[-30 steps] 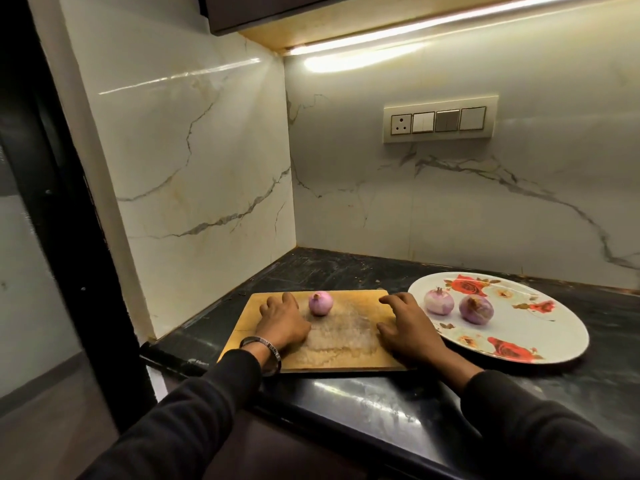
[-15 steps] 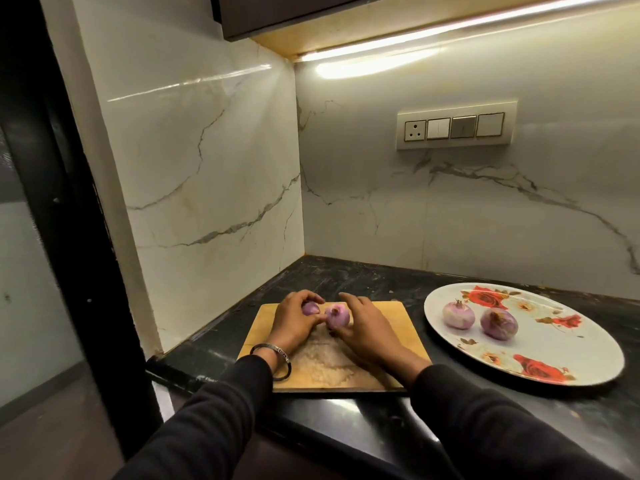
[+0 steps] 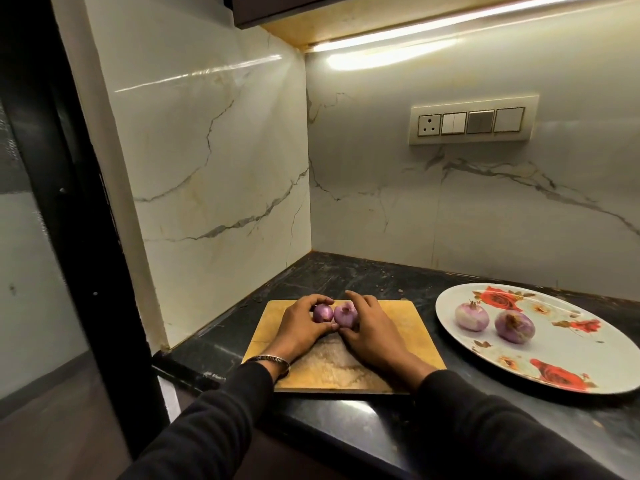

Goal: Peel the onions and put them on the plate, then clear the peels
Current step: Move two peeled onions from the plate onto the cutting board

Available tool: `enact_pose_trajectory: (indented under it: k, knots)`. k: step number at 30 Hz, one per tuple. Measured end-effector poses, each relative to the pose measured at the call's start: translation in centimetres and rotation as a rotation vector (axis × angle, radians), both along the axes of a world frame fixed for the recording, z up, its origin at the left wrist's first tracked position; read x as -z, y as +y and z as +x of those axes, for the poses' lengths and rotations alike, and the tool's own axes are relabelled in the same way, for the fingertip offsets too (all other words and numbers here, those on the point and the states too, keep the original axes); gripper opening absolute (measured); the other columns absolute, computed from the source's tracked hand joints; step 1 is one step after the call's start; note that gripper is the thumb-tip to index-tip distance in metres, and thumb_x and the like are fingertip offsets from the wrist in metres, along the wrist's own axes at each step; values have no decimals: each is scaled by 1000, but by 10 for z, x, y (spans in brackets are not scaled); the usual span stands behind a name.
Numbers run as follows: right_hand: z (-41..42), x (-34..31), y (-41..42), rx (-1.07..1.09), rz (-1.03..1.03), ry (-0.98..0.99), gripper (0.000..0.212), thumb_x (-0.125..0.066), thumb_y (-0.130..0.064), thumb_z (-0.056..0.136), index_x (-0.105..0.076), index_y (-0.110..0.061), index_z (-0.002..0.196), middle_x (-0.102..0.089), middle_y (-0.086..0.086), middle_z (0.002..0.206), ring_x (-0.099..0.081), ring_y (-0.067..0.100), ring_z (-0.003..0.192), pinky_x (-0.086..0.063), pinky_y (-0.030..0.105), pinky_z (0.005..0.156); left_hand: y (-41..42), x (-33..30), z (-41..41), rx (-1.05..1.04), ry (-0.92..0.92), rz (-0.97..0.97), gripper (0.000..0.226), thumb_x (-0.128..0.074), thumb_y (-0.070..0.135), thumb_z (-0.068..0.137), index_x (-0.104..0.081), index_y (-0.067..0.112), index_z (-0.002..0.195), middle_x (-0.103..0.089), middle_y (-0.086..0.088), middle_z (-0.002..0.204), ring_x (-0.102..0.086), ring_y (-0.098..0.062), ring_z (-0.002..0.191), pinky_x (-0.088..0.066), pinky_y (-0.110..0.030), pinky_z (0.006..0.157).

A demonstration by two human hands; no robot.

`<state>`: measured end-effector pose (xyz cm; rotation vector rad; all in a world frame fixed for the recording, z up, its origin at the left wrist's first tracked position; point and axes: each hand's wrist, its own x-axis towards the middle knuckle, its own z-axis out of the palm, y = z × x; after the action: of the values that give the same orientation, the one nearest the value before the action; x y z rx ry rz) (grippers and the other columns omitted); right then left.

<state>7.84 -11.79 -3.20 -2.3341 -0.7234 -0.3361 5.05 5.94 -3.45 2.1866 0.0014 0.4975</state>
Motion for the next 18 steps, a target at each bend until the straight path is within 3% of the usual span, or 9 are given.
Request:
enact_pose_trajectory:
  k: [6,11,18]
  knots:
    - [0,3,0,1,-3,0,73,-69,-36,93,-32,-26,155,-41,0,149,-50,15,127,-50,29,102,0,1,-1,-27,-24,37,62,-89,24,72,-61,29,128,-57,8,126,-58,-6,108,-52,-15,85]
    - [-1,3,0,7,-16,-12,71,-68,-36,93,-33,-24,154,-42,1,148,-51,16,126,-49,30,102,0,2,-1,-21,-8,25,68,-91,29,69,-60,29,129,-58,4,127,-59,-11,111,-56,-30,95]
    - [-2,3,0,-1,-14,3,71,-68,-35,93,-34,-23,154,-42,2,147,-50,16,126,-49,30,103,4,2,-1,-23,23,111,81,-92,42,65,-51,38,134,-51,4,133,-52,-13,121,-52,-37,103]
